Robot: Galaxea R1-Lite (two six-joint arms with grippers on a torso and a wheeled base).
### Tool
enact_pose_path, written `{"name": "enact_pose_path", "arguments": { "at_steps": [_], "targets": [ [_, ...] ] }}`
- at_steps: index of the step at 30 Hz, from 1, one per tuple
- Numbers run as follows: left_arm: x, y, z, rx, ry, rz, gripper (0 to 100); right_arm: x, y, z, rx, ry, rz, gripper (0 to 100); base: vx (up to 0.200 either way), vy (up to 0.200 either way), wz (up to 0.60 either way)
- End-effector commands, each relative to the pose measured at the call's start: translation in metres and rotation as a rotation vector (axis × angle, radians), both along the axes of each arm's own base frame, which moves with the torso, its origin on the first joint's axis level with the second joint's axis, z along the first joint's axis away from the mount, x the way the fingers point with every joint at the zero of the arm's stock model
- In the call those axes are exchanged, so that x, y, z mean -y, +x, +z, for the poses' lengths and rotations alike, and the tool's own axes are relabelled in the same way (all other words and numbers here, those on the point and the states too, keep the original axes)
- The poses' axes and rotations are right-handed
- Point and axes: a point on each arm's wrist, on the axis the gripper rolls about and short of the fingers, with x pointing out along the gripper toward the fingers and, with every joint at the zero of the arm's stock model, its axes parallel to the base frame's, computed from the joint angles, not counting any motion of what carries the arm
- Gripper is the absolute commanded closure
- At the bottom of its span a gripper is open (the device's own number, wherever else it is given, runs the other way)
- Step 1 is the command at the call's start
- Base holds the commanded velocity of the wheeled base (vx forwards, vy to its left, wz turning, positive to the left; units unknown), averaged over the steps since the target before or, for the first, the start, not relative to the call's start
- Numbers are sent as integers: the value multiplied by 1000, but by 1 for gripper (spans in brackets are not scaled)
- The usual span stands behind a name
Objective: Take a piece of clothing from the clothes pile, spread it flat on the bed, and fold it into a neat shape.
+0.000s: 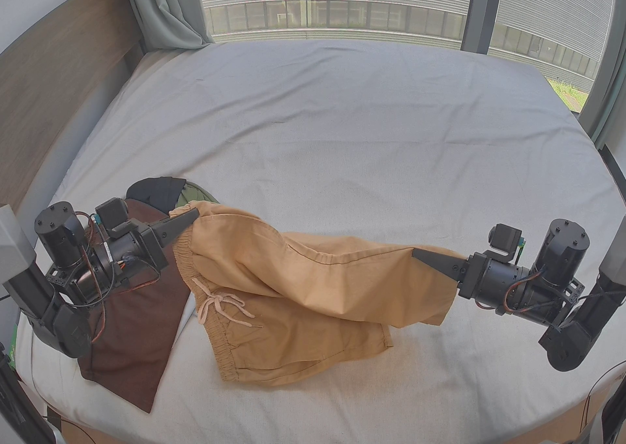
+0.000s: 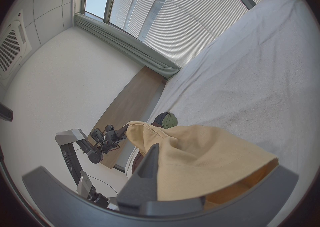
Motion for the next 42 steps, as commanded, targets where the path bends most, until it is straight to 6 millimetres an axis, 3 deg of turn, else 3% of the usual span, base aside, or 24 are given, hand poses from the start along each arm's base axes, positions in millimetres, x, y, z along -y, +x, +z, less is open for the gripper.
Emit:
{"name": "enact_pose_path", "arguments": {
  "at_steps": [1,8,42],
  "targets": [
    [0,2,3,27,11,1,100,0,-2,6,17,10,4,100,0,0,0],
    [1,10,13,95,23,4,100,2,-7,20,54,41,6,100,0,0,0],
    [-2,16,29,189,44,22,100,6,-5,39,128,71,-15,100,0,0,0]
  ]
}}
